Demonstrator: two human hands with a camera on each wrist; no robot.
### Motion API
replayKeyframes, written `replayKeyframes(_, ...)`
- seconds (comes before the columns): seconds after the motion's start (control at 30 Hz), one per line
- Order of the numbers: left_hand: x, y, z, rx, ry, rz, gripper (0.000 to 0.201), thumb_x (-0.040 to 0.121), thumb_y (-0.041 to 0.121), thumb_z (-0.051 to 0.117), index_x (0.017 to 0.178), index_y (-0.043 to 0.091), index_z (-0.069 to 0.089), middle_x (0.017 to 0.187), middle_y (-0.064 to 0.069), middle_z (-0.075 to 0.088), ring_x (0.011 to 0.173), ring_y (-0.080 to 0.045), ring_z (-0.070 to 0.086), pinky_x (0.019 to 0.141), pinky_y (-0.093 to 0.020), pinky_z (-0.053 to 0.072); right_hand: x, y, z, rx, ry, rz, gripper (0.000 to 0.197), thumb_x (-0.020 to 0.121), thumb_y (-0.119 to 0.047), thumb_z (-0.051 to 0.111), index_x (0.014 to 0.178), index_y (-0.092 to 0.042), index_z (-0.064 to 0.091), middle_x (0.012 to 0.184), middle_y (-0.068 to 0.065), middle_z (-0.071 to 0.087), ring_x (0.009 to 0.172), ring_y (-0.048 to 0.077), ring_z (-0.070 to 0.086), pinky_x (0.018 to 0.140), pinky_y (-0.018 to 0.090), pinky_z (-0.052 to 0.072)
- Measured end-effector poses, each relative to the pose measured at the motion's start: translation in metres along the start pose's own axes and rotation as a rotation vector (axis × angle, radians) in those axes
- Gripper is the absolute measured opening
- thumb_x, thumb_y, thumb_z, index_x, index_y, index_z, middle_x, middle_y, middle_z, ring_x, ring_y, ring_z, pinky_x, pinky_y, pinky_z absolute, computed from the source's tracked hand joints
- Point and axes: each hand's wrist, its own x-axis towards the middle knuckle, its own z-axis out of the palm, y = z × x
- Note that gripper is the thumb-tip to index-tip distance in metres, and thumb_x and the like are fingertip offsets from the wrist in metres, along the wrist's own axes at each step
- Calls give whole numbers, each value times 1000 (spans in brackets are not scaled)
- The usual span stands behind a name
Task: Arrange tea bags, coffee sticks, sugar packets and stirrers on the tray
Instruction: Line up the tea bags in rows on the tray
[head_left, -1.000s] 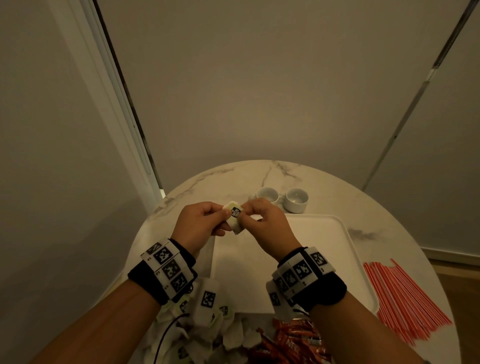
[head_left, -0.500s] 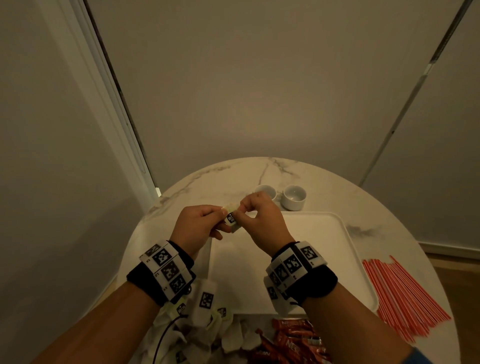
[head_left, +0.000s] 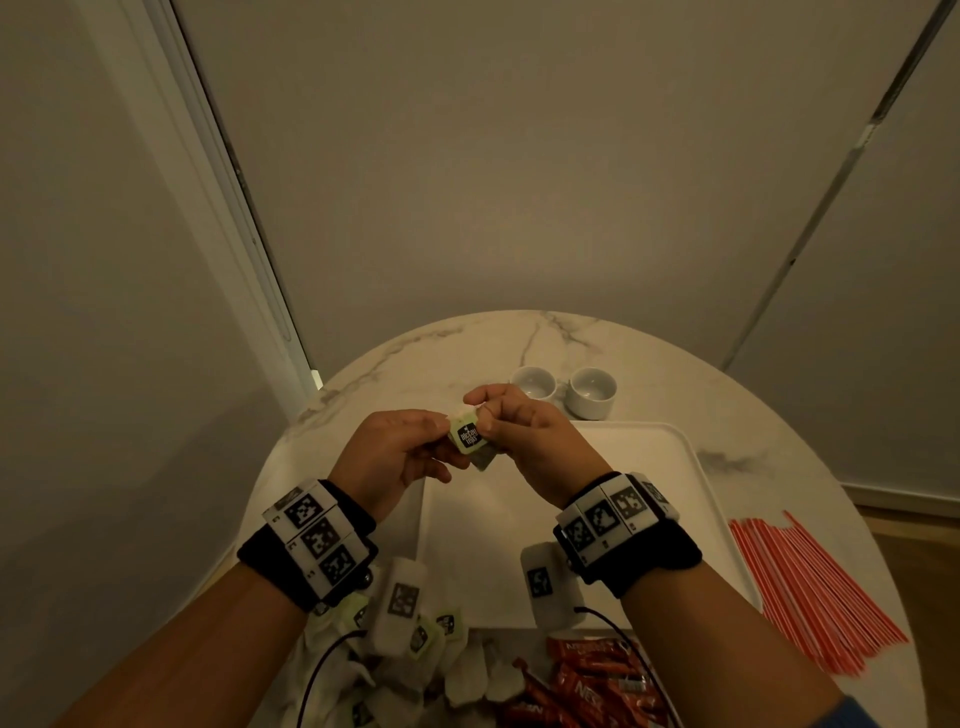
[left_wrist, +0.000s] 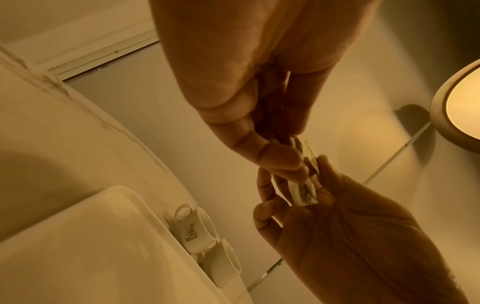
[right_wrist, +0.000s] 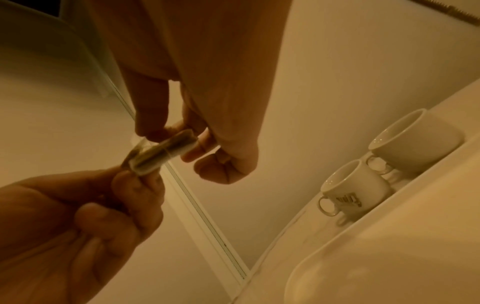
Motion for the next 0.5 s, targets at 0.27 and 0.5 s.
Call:
replayKeyframes(0.27,1,7,-4,169,-63,22,24,95,2,45,93,-7,67,80,-21,70,65,-24,66,56,-27,53,-1,-4,3,-160,93,14,6,91,-6,56,90,-1,59,97,8,61,76,15,54,63,18,44)
replayKeyframes(0.5,8,9,-10,306,-115,-32,23,93,0,47,87,-4,69,76,-20,70,63,-24,66,58,-28,53,-2,-3,4,-204,86,64,13,95,-1,50,87,-6,59,91,10,62,72,12,54,65,20,44)
